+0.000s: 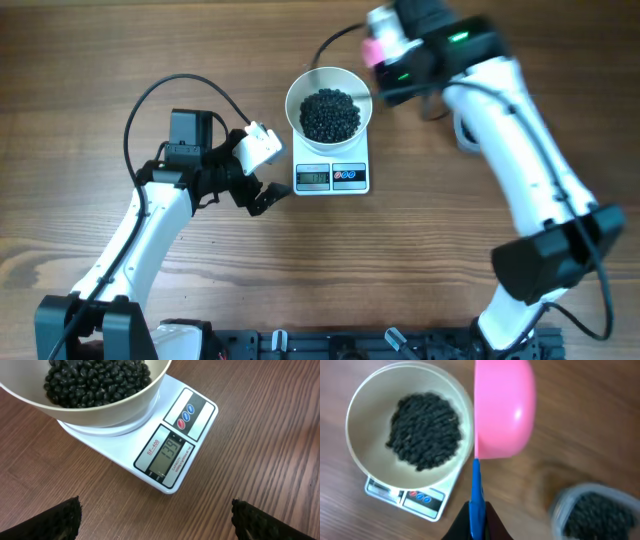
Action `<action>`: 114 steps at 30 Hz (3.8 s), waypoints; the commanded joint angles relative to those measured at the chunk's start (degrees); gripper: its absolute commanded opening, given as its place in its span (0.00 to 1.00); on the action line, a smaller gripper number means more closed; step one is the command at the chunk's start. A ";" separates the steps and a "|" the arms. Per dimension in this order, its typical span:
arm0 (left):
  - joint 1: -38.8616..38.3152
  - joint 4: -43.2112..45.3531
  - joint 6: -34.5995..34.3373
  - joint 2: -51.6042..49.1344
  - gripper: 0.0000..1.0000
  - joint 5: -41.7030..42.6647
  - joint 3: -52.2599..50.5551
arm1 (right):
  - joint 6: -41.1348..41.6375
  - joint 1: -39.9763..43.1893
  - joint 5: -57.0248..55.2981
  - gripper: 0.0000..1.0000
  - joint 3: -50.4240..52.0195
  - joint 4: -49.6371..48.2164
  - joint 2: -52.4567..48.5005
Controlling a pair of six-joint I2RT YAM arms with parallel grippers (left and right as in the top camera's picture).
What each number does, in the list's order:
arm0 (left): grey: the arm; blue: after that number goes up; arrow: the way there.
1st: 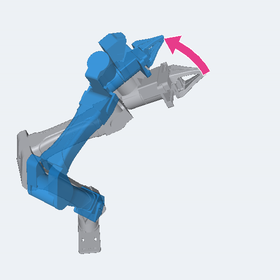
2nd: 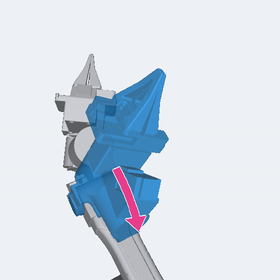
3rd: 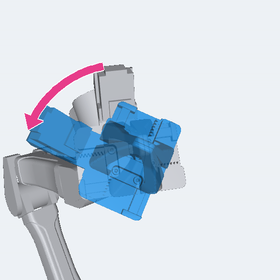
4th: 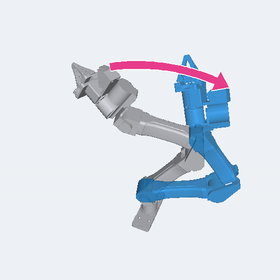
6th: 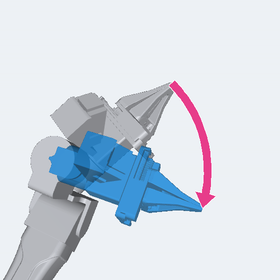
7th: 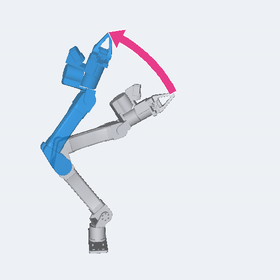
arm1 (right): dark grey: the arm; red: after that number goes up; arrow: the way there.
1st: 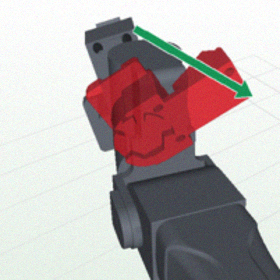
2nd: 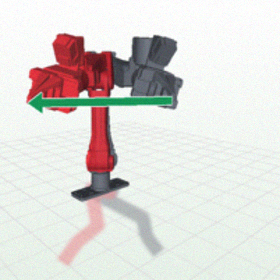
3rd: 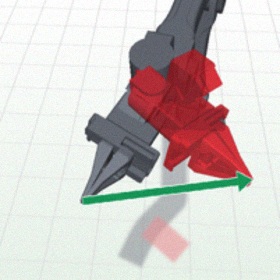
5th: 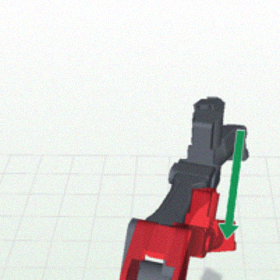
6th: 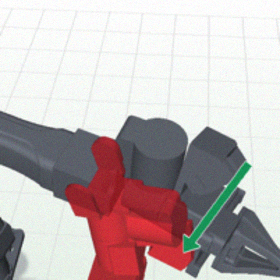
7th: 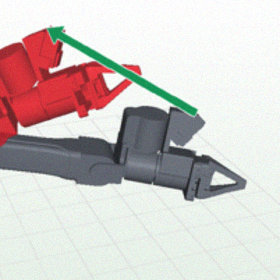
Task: Scoop item into bowl and weigh 150g on scale
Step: 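Return the empty scoop with right gripper to the bean tub, then dip the pink scoop into the beans and lift a small amount, then carry the scoop over the white bowl and tip beans in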
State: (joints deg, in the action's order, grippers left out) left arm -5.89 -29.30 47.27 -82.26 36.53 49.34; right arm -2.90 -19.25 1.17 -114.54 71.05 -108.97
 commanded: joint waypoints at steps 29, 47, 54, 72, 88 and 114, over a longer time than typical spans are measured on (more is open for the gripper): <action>-0.11 0.17 -0.15 -0.48 1.00 1.29 -0.61 | 1.44 26.45 -1.22 0.04 0.57 21.09 -12.92; -0.11 0.17 -0.15 -0.48 1.00 1.29 -0.63 | -6.19 26.03 9.16 0.04 0.57 18.53 -18.45; -0.11 0.17 -0.15 -0.48 1.00 1.29 -0.63 | -9.18 27.93 14.23 0.04 0.55 19.17 -18.45; -0.11 0.17 -0.15 -0.48 1.00 1.29 -0.61 | -18.43 41.66 24.70 0.04 0.55 21.16 -18.45; -0.11 0.17 -0.15 -0.48 1.00 1.29 -0.63 | -29.33 46.56 44.94 0.04 0.55 21.14 -18.43; -0.11 0.17 -0.15 -0.48 1.00 1.29 -0.63 | -10.10 14.45 44.70 0.04 -13.66 16.24 -18.43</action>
State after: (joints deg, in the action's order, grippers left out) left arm -5.89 -29.26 47.27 -82.26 36.53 49.34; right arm -16.60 -1.32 49.50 -121.93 87.33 -126.67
